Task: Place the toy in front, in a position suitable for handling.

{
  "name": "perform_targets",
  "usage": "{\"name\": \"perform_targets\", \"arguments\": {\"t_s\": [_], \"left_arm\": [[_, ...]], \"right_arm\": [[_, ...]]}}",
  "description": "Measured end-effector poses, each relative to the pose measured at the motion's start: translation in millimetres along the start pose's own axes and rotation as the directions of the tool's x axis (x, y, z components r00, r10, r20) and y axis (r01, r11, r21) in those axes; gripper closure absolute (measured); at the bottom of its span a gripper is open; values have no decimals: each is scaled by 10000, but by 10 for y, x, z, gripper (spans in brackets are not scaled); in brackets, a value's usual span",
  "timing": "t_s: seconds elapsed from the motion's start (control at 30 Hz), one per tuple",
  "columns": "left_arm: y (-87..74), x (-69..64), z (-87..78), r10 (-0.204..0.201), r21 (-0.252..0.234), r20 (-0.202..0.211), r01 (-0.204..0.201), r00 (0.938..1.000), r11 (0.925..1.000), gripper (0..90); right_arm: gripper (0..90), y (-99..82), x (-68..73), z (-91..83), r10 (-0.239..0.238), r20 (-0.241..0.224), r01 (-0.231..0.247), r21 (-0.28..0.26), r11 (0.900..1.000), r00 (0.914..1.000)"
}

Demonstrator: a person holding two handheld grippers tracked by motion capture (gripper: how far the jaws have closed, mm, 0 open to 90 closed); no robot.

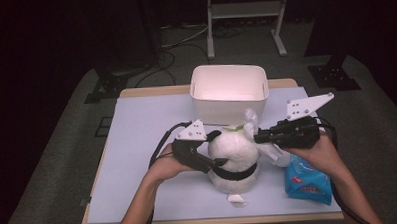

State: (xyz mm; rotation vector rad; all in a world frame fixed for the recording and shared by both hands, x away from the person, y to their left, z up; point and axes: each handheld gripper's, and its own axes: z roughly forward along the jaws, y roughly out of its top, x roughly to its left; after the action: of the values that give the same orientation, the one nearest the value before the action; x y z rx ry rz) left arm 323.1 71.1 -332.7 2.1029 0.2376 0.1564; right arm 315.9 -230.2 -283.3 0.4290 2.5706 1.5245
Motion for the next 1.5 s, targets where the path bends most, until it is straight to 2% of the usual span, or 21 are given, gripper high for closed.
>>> {"name": "perform_targets", "arguments": {"t_s": [0.2,0.27,0.53,0.7,0.93,1.27,1.4,1.5], "left_arm": [[50,-35,29,302,110,11,-302,9995,9995,240],[49,-33,30,223,78,3,-223,9998,9997,242],[52,-31,34,286,100,31,-286,9996,9995,247],[52,-32,32,292,117,40,-292,9996,9995,246],[84,-33,38,330,29,-24,-330,9995,9995,260],[194,-47,-76,812,276,-4,-811,9967,9963,283],[149,-48,-53,721,310,82,-724,9974,9969,281],[127,-40,-26,537,274,86,-539,9985,9982,235]], "right_arm": [[847,183,54,34,-460,-15,460,216,9987,9989],[847,185,50,36,-471,6,471,243,9986,9989],[846,31,-49,-36,79,160,-79,5,10000,9998],[846,-51,-71,-79,233,320,-236,117,9997,9992],[846,-3,-50,-96,134,168,-134,-34,9999,9998],[846,232,10,38,-321,-172,321,-26,9995,9993],[846,209,6,78,-313,-254,316,146,9994,9992],[846,157,1,93,-219,-197,225,303,9993,9996]]}}
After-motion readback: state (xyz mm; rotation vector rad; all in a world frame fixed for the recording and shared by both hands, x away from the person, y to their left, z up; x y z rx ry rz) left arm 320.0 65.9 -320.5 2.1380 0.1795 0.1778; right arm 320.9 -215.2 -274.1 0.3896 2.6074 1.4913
